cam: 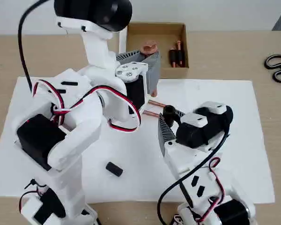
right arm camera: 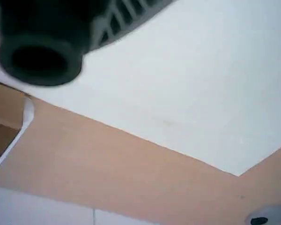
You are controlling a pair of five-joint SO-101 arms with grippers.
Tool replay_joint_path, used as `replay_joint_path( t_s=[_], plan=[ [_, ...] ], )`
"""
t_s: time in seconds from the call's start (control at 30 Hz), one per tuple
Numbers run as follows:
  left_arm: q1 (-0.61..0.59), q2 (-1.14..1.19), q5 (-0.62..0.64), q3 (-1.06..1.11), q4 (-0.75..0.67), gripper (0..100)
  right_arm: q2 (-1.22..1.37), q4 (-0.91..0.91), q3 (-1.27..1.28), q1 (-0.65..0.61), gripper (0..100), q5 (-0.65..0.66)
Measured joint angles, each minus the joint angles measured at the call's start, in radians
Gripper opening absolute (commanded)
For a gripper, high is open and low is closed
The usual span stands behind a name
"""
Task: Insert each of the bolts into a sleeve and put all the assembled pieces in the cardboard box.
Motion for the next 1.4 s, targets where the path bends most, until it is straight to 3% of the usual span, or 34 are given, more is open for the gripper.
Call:
replay_joint_path(
  t_s=[0.47, 0.63, 0.77, 0.9, 1.2, 1.4],
  plan=[
    [0.018, 0.089, 0.002, 0.069, -0.087, 1, 0.000, 0.000, 0.000, -0.002, 0.4, 0.000],
    [-0.055, 0.089, -0.095, 0.069, -0.133, 1, 0.000, 0.000, 0.000, -0.003, 0.4, 0.000],
    [-0.081, 0.055, -0.126, 0.015, 0.012, 1, 0.000, 0.000, 0.000, 0.000, 0.4, 0.000],
    [-0.094, -0.077, -0.129, 0.012, 0.043, 1, 0.000, 0.000, 0.000, -0.002, 0.4, 0.000],
    [-0.144, -0.433, -0.121, 0.491, 0.028, 1, 0.000, -0.003, 0.017, -0.005, 0.4, 0.000],
    [-0.172, -0.477, -0.121, 0.816, -0.279, 1, 0.000, -0.003, 0.035, -0.002, 0.4, 0.000]
  ],
)
